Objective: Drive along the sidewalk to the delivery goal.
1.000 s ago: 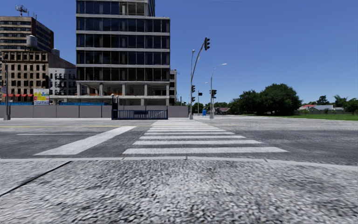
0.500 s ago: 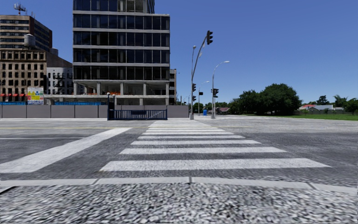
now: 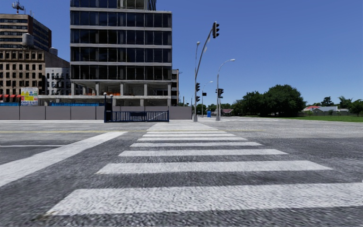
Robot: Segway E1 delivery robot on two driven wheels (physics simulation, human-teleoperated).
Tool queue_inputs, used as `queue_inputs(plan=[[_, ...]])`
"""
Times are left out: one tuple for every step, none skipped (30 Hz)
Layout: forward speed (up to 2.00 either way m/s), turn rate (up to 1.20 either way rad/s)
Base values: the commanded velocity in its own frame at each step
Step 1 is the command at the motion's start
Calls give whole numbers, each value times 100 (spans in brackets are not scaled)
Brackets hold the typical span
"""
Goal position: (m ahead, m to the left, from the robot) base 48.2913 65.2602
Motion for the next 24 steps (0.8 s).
queue_inputs(plan=[[200, 0], [200, 0], [200, 0], [164, 0], [164, 0], [136, 0], [120, 0], [106, 0], [99, 0], [99, 0], [98, 0], [97, 0], [97, 0], [97, 0], [97, 0], [97, 0], [97, 0], [97, 0], [98, 0], [98, 0], [99, 0], [100, 0], [104, 0], [114, 0]])
